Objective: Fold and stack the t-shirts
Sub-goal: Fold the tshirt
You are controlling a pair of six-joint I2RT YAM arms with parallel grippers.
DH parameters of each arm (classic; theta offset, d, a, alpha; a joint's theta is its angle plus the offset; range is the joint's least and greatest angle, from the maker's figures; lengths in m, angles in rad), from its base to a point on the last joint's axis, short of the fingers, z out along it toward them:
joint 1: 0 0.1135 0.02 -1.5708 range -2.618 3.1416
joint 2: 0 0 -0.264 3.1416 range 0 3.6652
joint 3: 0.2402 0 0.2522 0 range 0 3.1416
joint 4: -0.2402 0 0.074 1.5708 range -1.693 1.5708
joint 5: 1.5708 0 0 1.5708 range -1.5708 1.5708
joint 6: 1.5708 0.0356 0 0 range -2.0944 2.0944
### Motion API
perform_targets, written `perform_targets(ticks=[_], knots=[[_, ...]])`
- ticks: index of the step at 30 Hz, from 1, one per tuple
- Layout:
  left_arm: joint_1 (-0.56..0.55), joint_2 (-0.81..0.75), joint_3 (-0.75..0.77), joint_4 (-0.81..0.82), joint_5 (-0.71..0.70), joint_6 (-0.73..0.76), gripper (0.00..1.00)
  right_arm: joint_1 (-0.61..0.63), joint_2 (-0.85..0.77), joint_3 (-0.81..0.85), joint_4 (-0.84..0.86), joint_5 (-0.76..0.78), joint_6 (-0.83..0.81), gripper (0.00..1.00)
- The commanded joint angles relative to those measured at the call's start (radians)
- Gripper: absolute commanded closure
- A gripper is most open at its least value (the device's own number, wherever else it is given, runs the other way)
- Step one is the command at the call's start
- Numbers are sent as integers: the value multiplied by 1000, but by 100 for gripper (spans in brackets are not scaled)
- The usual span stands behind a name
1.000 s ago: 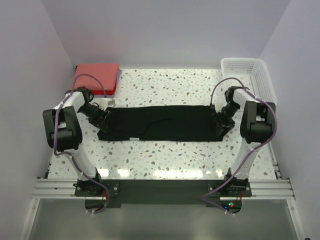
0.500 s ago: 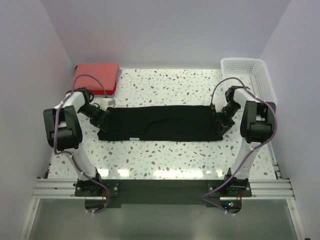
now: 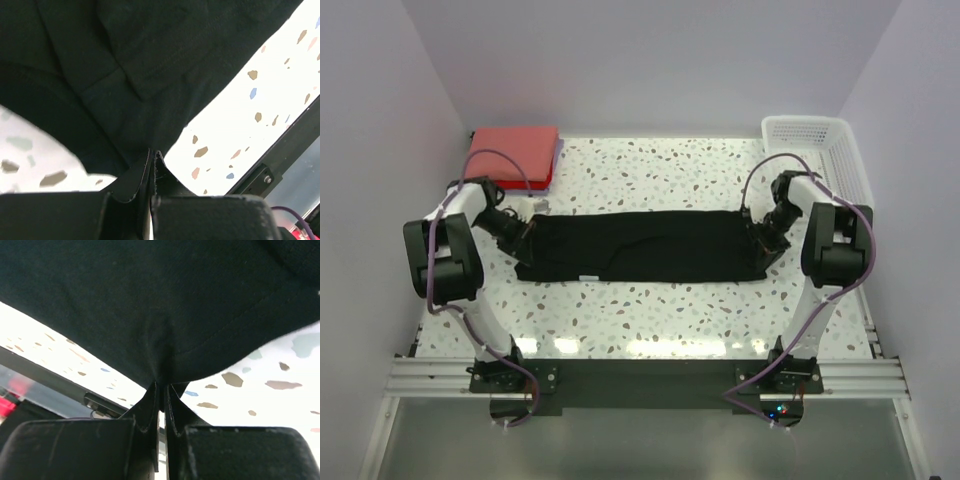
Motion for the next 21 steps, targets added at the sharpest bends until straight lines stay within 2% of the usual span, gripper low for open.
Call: perform_targets(ticks=[1,7,11,12,13,15,21], knots=[[32,-91,39,-57,28,60,100,-13,-101,15,-39,14,-55,100],[50,-176,-16,-83,13,118,100,-15,-167,-44,-27,67,-115,100],[48,-183,-76,-33,7,83,100,-16,-169,-120,14,73,-123,100],[50,-177,-76,-14,14,66,96,-16,-163,-136,22,65,-123,100],[48,-163,-72,-5,34,45,83,-16,-155,-143,33,58,-118,100],[42,-143,-61,10,54,19,68,-16,-148,-142,39,51,-114,100],[21,-79,-44,65,74,-55,55,-16,-123,-110,34,48,-115,100]])
